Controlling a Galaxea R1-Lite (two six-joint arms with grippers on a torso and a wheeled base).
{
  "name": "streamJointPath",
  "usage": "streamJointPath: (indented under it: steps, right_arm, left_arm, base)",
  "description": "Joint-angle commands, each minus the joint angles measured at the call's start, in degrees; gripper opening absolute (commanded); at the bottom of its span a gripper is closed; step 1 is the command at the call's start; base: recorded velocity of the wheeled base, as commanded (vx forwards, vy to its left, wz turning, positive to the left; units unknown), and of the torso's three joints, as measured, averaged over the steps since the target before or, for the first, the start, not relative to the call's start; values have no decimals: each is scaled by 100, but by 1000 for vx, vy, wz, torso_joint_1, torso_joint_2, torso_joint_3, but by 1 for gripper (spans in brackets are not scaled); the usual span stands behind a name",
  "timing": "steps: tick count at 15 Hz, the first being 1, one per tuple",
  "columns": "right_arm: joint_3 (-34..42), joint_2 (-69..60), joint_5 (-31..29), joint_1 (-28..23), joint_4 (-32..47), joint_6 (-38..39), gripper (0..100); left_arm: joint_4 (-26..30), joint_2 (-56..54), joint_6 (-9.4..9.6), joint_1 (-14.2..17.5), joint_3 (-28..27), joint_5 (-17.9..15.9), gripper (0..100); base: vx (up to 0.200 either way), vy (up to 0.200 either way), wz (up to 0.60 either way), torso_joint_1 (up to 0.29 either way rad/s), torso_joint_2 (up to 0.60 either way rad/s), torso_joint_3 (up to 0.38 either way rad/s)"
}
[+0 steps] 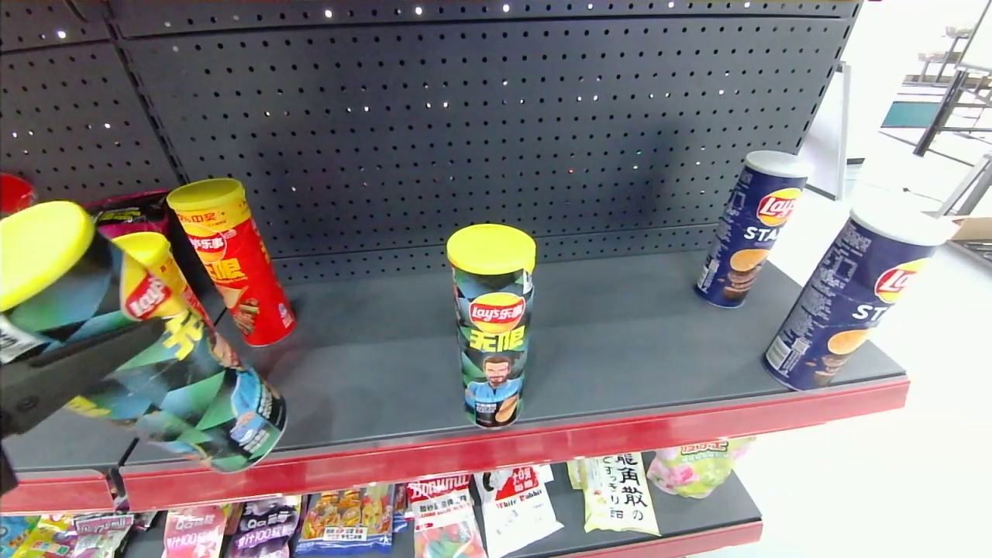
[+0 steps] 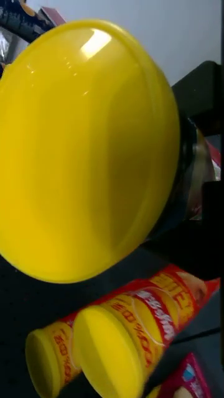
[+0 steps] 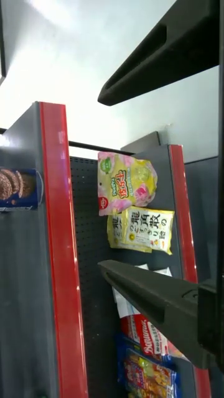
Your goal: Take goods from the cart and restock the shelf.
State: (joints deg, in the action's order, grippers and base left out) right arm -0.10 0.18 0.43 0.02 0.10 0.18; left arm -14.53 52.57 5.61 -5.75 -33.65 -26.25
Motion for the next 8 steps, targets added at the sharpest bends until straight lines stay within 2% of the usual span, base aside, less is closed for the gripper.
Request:
streamJointPath:
  steps: [1, 2, 5, 7, 8]
  right_arm:
    - [1, -1, 1, 6, -1, -1, 100]
    - [1, -1, 1, 6, -1, -1, 100]
    - [1, -1, 1, 6, -1, -1, 100]
    - [1, -1, 1, -2, -1, -1, 100]
    - [1, -1, 1, -2, -1, -1, 100]
  left_arm:
    - [-313, 905, 11, -321, -98, -12, 0]
    - [-586, 1423, 11, -541, -344, -21, 0]
    - [-911, 2188, 19, -840, -819, 23, 0]
    - [-1324, 2662, 19, -1068, -951, 32, 0]
    - [-1702, 3111, 28, -1174, -1109, 85, 0]
  base:
    - [0, 0, 0, 0, 0, 0]
    - [0, 0, 0, 0, 0, 0]
    - [0, 0, 0, 0, 0, 0]
    - [0, 0, 0, 0, 0, 0]
    - [0, 0, 0, 0, 0, 0]
